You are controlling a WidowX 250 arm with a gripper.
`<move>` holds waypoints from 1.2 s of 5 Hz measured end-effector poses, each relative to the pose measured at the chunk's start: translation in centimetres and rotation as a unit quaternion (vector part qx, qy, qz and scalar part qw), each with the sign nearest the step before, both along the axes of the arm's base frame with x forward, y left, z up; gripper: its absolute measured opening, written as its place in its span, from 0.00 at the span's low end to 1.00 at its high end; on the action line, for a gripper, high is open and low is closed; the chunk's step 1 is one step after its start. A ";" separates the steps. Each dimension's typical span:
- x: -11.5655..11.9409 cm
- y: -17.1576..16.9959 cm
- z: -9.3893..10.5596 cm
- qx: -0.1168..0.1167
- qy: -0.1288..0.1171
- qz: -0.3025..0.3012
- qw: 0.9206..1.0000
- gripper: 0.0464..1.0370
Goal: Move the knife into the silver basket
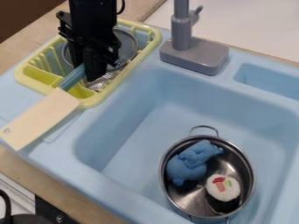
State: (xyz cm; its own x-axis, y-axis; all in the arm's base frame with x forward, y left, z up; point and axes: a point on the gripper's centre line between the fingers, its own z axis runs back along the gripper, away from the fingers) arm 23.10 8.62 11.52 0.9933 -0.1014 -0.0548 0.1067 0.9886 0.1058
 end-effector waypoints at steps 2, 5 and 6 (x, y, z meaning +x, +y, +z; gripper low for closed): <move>1.1 0.4 1.6 0.013 0.012 0.017 1.000 0.18; 4.5 1.6 0.9 0.047 -0.005 0.031 0.998 0.18; 6.3 2.1 0.6 0.042 -0.004 0.046 0.998 0.18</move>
State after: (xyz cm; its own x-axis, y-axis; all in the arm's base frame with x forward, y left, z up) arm 29.41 10.72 12.14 0.9986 -0.0052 -0.0517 0.0149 0.9819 0.1890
